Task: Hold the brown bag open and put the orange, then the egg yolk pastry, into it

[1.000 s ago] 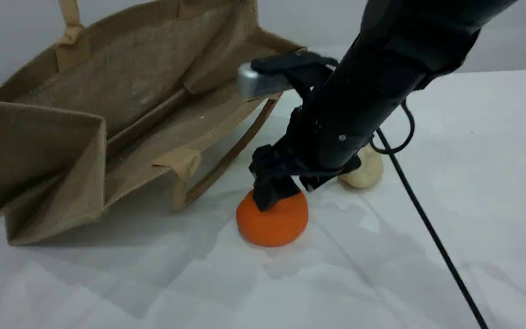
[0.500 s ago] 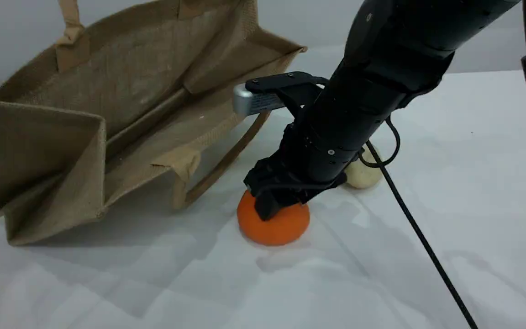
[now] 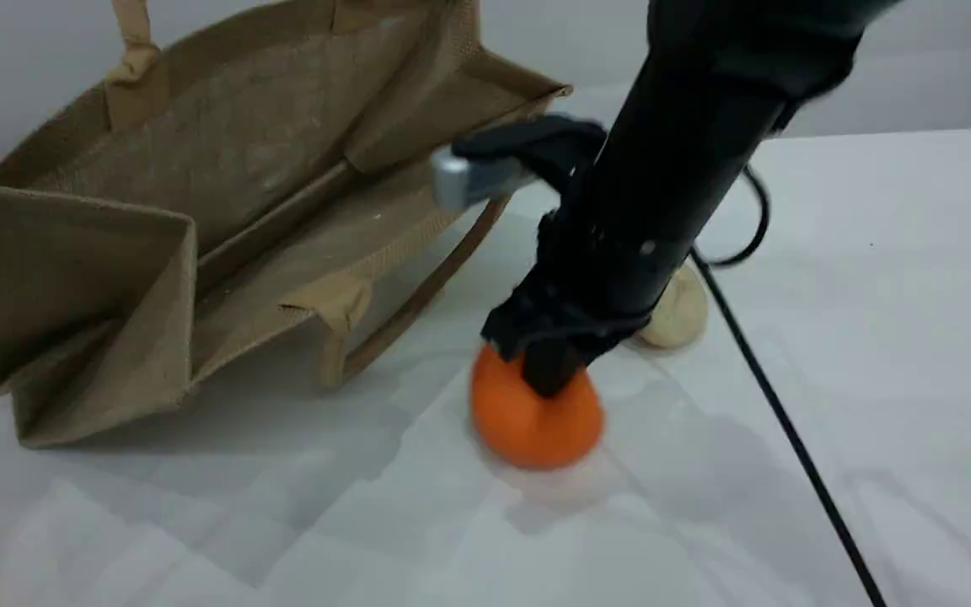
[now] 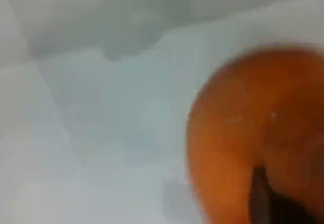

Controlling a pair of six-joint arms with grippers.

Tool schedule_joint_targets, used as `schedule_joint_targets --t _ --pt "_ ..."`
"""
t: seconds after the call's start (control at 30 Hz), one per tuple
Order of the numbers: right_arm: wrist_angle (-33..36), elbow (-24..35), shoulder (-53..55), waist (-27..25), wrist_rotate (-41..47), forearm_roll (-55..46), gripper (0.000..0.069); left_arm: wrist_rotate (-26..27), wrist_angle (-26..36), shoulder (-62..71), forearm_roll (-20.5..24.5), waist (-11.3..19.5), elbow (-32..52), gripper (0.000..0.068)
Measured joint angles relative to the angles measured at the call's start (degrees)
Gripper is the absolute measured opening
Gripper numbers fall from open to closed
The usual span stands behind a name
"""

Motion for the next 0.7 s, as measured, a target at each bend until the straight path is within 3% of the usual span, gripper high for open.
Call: schedule_joint_targets --t 0.3,0.4,0.7 --pt "2.8 1.8 -12.1 0.0 15.4 -16.4 0.0024 0.6 0.0 0.0 -2.4 0.0 0.0 0.0081" --pt "0.3 4.9 -17.6 0.0 17.0 -18.1 0.0024 0.6 0.0 0.0 -3.2 0.0 0.0 0.0081" --pt "-12.5 17.4 -30.4 0.3 15.3 -13.3 0.0023 0.6 0.0 0.0 -2.9 -4.6 0.0 0.0081"
